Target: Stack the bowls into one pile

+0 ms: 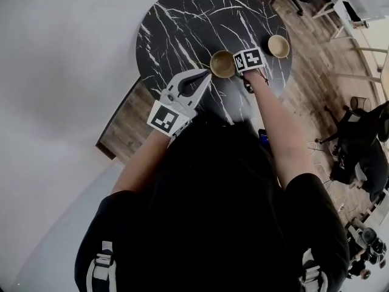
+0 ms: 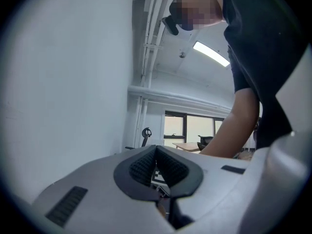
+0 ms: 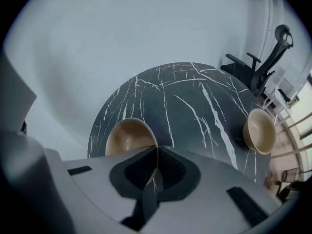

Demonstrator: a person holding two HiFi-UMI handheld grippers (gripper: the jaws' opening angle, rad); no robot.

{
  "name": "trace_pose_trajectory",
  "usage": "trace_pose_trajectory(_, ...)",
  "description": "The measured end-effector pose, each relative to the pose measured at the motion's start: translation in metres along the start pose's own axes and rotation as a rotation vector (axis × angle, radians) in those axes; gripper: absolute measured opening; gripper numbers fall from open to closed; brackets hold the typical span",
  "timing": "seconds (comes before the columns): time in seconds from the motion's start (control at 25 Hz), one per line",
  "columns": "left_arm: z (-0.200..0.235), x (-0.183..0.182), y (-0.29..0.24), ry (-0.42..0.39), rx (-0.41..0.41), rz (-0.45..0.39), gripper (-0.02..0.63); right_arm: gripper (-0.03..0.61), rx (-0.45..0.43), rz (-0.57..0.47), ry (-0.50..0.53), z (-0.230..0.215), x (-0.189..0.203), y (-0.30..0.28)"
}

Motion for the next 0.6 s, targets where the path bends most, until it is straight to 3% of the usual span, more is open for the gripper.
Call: trace_pose_trajectory(0.6,-0.048,-0.005,-0.048,-0.046,0.142,0.015,0.005,0.012,0.028,-0.077,-0.164,-0.065,0.064,0.053)
Point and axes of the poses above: the fingertips, and each gripper's own axes: y backward along the fingers, z to its left, x out of its underside, the point moved 3 cm from there along y, backward along the fingers, and after that the axes turned 8 degrees about z, right-handed, at the moved point
